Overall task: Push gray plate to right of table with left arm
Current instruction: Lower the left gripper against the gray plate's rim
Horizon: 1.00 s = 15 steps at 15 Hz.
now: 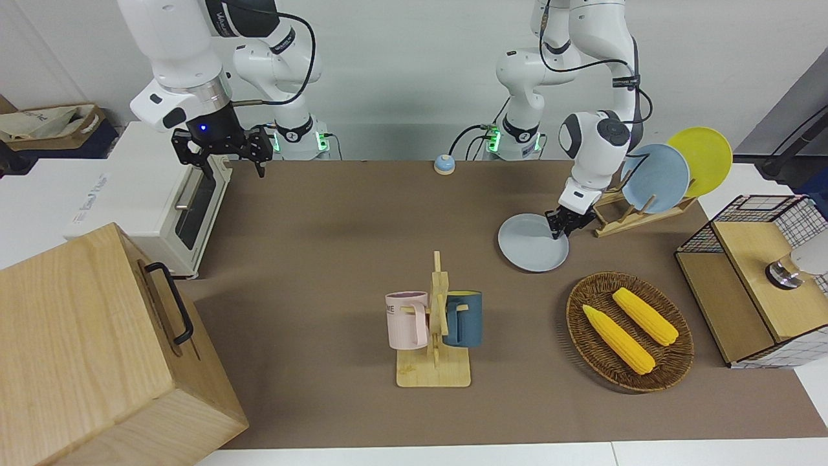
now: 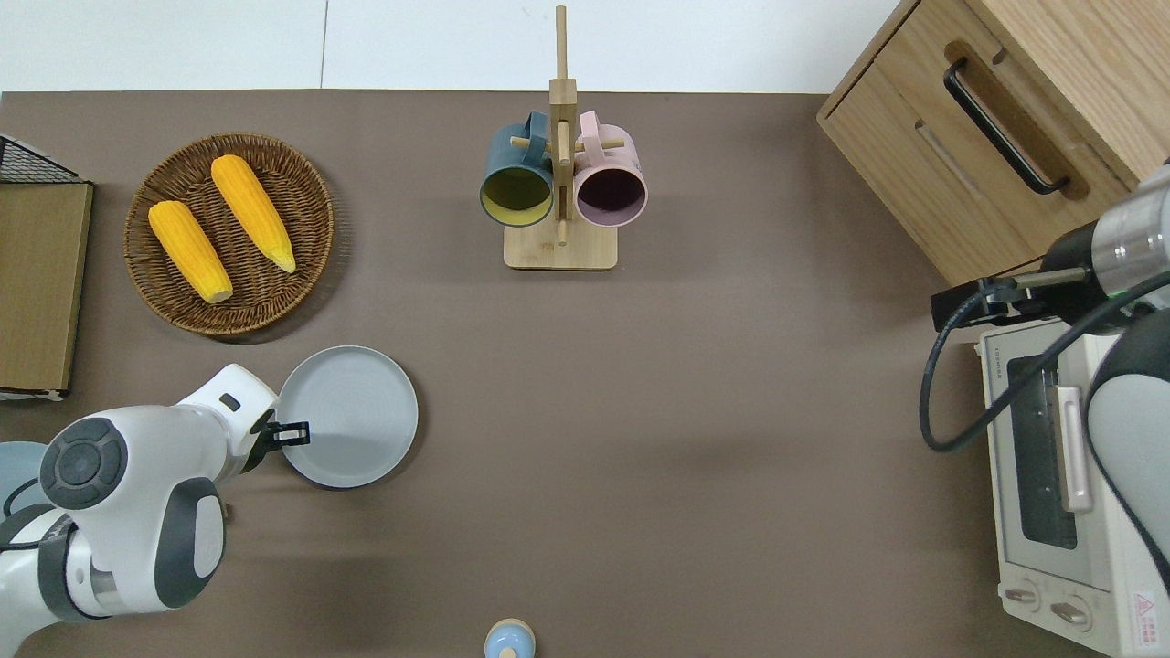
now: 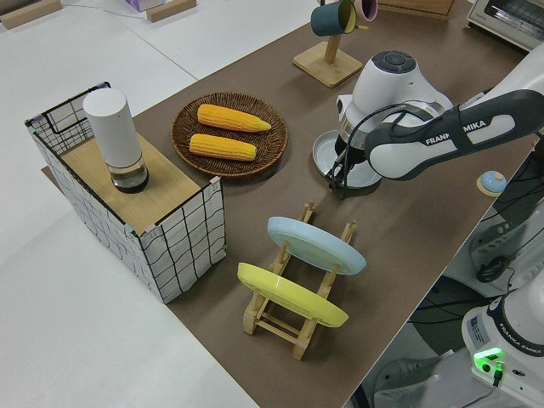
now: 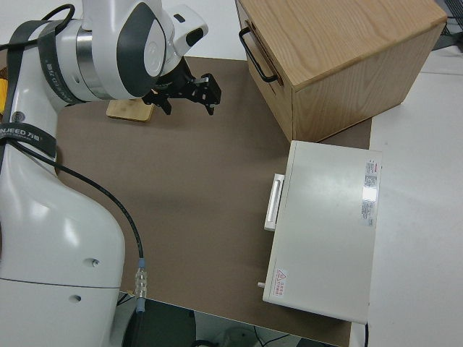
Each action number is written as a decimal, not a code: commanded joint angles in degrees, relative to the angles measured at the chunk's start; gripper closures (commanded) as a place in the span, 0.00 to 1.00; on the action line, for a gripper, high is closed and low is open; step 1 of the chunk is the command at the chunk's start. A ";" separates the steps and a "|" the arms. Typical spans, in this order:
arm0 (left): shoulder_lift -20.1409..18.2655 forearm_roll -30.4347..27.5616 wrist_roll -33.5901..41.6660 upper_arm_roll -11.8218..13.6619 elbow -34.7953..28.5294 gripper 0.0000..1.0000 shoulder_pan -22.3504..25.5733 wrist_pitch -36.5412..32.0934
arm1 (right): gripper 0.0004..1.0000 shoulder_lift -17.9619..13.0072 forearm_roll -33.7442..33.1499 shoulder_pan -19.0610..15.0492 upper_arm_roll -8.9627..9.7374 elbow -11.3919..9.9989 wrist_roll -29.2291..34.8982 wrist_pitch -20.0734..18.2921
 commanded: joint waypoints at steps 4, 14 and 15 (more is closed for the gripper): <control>-0.07 -0.40 -0.25 -0.16 -1.05 1.00 0.21 2.26 | 0.02 -0.34 0.40 -0.04 -0.01 0.08 0.18 -0.60; 1.51 -0.40 -8.94 -0.24 -0.96 1.00 -7.16 2.52 | 0.02 -0.34 0.40 -0.04 -0.01 0.08 0.18 -0.60; 2.04 -0.40 -10.25 -0.24 -0.96 1.00 -8.39 3.22 | 0.02 -0.34 0.40 -0.04 -0.01 0.08 0.18 -0.60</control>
